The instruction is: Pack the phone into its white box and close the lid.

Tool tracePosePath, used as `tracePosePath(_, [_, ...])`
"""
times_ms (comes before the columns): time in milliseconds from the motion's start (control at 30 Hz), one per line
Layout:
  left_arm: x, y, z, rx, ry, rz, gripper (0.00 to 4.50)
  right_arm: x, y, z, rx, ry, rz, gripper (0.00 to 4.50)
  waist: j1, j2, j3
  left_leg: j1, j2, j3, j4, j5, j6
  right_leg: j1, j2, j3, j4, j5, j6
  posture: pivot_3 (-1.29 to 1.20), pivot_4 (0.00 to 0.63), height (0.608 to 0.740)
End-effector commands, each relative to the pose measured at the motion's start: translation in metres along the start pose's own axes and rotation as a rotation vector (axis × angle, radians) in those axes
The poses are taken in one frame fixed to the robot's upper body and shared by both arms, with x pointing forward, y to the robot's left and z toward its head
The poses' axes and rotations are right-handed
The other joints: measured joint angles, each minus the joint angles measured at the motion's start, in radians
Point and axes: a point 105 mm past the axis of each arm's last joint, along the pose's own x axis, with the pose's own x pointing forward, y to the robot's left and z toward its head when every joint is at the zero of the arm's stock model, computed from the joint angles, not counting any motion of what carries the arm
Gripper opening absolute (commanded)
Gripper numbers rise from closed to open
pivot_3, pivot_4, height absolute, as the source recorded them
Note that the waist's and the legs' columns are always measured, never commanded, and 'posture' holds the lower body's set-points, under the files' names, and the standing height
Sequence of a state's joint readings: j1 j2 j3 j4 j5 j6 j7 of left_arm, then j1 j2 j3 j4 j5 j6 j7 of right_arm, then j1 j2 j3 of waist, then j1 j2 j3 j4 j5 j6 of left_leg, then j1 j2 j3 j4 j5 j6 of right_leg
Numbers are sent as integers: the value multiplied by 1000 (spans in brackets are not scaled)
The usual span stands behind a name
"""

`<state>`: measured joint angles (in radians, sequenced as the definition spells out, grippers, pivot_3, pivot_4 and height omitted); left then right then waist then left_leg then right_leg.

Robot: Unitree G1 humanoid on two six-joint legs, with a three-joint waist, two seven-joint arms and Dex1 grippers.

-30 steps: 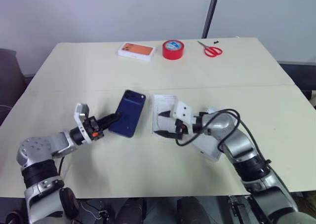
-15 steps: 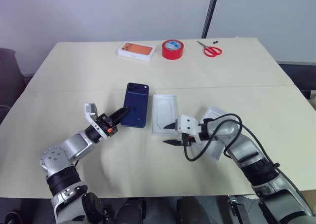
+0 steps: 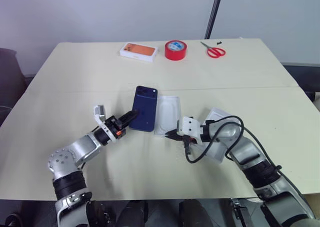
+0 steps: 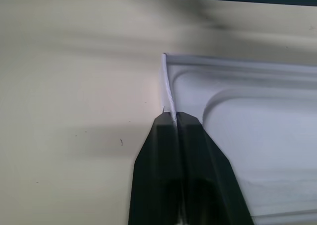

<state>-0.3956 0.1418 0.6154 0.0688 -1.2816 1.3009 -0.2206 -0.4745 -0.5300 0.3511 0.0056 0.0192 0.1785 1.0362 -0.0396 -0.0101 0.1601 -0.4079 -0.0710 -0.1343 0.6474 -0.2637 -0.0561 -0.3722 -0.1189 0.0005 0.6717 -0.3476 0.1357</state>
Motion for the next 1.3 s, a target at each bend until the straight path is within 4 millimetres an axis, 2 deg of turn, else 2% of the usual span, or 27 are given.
tracePosePath(33, [6,-22,5,43,-13,-78,0,0,5,2,-3,-13,13,47,0,0,0,0,0,0,0,0,0,0,0,0,0,0,0,0,150,740])
tracePosePath(200, [15,-23,8,69,-33,-57,0,17,22,34,11,-108,57,47,-4,0,0,0,0,0,0,0,0,0,0,0,0,0,0,0,150,740])
tracePosePath(367, [18,-19,4,70,-24,-48,0,28,25,34,5,-68,49,47,-1,0,0,0,0,0,0,0,0,0,0,0,0,0,0,0,150,740])
tracePosePath(567, [16,-12,-2,63,-16,-34,0,32,10,32,24,-46,-15,47,-1,0,0,0,0,0,0,0,0,0,0,0,0,0,0,0,150,740])
tracePosePath(733, [12,-9,1,70,-31,-22,0,35,10,33,36,-42,-20,47,-2,0,0,0,0,0,0,0,0,0,0,0,0,0,0,0,150,740])
tracePosePath(833, [11,-6,0,77,-32,-13,0,33,14,38,78,-78,-1,939,-2,0,0,0,0,0,0,0,0,0,0,0,0,0,0,0,150,740])
tracePosePath(967, [10,-3,-4,70,-20,-8,0,22,13,41,51,-100,-10,2912,-1,0,0,0,0,0,0,0,0,0,0,0,0,0,0,0,150,740])
tracePosePath(1033, [11,-3,-6,68,-15,-12,0,11,12,46,82,-137,-3,2912,-1,0,0,0,0,0,0,0,0,0,0,0,0,0,0,0,150,740])
tracePosePath(1133, [14,-3,-8,69,-7,-15,0,-8,0,46,85,-160,-58,2912,1,0,0,0,0,0,0,0,0,0,0,0,-1,0,0,0,150,740])
tracePosePath(1233, [16,-2,-11,73,6,-13,0,-23,-8,28,101,-115,-100,2912,2,0,0,0,0,0,0,0,0,1,0,0,-1,0,0,0,150,740])
tracePosePath(1300, [17,0,-13,79,14,0,0,-30,-13,8,82,-36,-133,2912,1,0,0,0,-1,0,0,0,0,1,0,0,-1,0,0,0,150,740])
